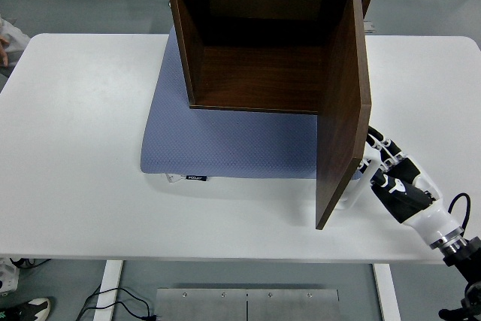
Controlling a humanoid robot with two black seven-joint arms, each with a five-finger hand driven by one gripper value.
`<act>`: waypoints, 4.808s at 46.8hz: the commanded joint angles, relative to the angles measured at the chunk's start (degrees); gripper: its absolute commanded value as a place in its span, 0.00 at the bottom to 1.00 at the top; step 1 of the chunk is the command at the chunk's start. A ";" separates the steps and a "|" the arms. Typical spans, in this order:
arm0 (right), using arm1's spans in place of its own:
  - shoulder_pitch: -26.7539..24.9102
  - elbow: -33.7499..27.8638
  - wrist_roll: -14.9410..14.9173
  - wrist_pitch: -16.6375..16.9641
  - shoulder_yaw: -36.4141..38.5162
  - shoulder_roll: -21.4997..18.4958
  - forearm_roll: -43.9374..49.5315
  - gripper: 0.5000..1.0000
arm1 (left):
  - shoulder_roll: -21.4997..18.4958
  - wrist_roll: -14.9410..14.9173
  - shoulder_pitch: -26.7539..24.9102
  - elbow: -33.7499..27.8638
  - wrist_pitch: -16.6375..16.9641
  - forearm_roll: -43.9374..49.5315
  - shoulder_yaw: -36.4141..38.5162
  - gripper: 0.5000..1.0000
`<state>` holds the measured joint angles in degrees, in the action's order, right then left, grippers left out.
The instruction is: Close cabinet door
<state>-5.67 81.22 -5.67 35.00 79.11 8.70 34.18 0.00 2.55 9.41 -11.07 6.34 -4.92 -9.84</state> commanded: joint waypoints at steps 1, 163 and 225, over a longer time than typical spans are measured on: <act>1.27 -0.27 0.04 0.00 -1.32 -0.53 0.19 1.00 | 0.00 0.00 0.00 0.00 -0.01 0.00 0.00 1.00; 36.88 -30.95 -0.13 -8.37 -12.49 -8.70 -0.25 1.00 | 0.00 0.00 0.00 0.00 -0.01 0.00 0.00 1.00; 16.31 -17.85 0.04 -0.02 1.13 4.83 -3.76 1.00 | 0.00 0.00 0.09 0.00 -0.01 0.00 0.00 1.00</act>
<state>10.64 63.56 -5.62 35.01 79.24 13.50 31.31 0.00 2.55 9.50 -11.07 6.32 -4.92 -9.84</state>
